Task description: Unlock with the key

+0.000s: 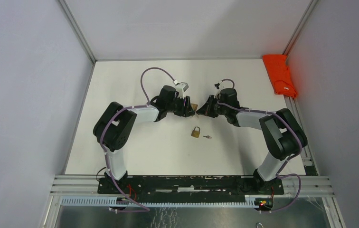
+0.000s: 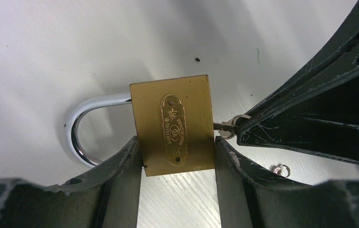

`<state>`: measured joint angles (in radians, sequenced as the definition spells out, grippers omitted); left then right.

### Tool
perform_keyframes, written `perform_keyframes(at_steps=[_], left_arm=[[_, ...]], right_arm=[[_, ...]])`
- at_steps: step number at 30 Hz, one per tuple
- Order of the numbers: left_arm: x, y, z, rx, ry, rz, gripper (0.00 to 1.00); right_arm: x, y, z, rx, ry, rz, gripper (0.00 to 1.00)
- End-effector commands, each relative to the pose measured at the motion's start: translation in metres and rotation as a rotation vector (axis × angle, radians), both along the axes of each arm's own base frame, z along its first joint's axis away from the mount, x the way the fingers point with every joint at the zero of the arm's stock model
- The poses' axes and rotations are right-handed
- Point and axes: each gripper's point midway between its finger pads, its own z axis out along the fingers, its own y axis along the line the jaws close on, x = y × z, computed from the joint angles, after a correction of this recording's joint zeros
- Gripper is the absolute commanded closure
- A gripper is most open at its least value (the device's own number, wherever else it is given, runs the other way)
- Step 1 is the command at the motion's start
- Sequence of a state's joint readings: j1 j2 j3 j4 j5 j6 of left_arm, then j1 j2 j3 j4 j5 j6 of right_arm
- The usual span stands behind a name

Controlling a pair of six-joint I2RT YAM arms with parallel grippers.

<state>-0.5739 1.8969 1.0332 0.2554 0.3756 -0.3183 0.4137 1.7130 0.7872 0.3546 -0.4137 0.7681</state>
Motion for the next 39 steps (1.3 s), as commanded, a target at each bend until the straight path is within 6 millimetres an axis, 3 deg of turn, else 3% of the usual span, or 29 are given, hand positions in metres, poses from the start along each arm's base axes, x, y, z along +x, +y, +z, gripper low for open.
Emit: perform_keyframes(at_steps=[1, 7, 21, 39], left_arm=[[-0.022, -0.04, 0.076, -0.208, -0.082, -0.163, 0.98], [-0.027, -0.042, 0.091, -0.235, -0.095, -0.189, 0.98], [-0.032, -0.045, 0.132, -0.3, -0.134, -0.214, 0.98], [-0.04, -0.049, 0.147, -0.355, -0.128, -0.242, 0.98]], right_arm=[[0.022, 0.017, 0.027, -0.001, -0.117, 0.047, 1.0], [0.025, 0.021, 0.026, -0.009, -0.124, 0.085, 1.0], [0.012, 0.018, 0.011, 0.025, -0.096, 0.067, 1.0], [0.017, 0.028, 0.018, -0.001, -0.112, 0.102, 1.0]])
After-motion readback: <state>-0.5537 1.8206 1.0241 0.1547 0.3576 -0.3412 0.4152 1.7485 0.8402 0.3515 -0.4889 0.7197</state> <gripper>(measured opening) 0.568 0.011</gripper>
